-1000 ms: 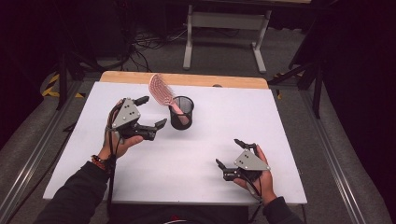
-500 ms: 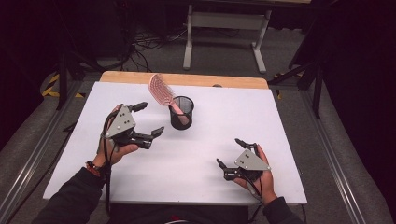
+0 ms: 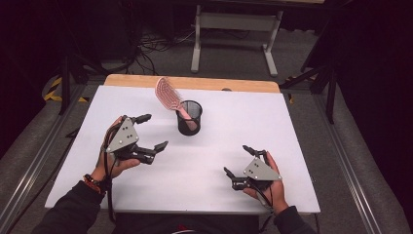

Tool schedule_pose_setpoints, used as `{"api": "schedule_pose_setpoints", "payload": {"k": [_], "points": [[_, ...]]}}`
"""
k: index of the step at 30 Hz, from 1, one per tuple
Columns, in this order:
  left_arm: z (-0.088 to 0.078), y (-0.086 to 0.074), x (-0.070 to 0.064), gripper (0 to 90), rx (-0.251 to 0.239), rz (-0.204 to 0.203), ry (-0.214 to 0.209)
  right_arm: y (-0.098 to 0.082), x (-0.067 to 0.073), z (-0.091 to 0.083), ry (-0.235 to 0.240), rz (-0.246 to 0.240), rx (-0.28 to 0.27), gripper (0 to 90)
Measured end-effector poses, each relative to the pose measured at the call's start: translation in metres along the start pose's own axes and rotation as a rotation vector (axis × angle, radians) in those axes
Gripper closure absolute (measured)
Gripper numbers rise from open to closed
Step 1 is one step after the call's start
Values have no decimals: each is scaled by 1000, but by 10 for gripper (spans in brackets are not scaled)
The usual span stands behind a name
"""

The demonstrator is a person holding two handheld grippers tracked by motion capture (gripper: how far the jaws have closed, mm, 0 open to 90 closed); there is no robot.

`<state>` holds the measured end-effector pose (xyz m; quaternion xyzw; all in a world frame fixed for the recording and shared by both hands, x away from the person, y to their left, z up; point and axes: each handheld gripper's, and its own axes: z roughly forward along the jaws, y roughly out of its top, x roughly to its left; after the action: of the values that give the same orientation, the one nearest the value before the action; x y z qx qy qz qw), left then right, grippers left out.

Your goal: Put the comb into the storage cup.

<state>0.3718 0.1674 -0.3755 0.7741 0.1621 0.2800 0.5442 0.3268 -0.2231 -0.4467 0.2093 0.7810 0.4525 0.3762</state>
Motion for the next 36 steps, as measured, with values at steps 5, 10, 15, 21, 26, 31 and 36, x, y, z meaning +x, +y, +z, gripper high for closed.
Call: {"api": "schedule_pose_setpoints", "payload": {"k": [5,10,15,21,26,31,36], "points": [[-3,-10,-3,73,15,-3,-9,0,0,0,3,-3,-3,95],[-8,-19,-3,73,14,-6,-5,0,0,0,-1,-2,-2,94],[-15,-25,-2,76,-1,-24,1,0,0,0,-6,-3,-5,94],[-21,-34,-1,77,19,-22,18,0,-1,-1,-15,4,-8,94],[-24,-46,-1,79,52,-26,21,1,-1,-2,-20,2,-8,94],[-25,-58,-4,80,82,-28,30,1,-2,-2,-23,5,-5,94],[-29,-69,-6,80,105,-24,37,1,-3,-2,-31,7,0,94]]}}
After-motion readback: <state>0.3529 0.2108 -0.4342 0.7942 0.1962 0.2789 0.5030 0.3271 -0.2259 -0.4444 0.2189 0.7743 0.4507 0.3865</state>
